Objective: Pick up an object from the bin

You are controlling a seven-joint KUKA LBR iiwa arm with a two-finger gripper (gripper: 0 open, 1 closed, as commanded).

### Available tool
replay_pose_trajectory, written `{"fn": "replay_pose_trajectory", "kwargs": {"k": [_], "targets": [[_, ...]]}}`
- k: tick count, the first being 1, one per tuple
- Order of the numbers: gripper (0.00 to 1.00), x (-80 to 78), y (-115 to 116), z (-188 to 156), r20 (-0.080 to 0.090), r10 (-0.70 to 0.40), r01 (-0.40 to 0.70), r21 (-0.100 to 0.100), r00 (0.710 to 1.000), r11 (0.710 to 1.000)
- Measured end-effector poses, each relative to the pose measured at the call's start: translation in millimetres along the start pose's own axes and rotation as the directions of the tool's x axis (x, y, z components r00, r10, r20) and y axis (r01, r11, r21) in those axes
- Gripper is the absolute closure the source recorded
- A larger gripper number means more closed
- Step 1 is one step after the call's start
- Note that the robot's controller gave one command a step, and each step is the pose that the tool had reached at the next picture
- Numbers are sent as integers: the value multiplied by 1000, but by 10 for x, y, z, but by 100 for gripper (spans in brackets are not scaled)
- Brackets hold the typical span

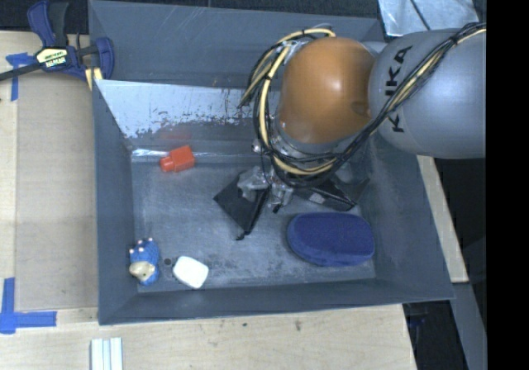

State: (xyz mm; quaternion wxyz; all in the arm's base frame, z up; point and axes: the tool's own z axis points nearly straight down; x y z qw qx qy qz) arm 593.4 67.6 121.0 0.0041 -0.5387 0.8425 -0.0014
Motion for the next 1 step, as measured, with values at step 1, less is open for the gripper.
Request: {"fn": "replay_pose_trajectory", "kwargs": {"k": [1], "targets": [[100, -11, -15, -273, -1, 3, -3, -1, 1000, 1000]]}}
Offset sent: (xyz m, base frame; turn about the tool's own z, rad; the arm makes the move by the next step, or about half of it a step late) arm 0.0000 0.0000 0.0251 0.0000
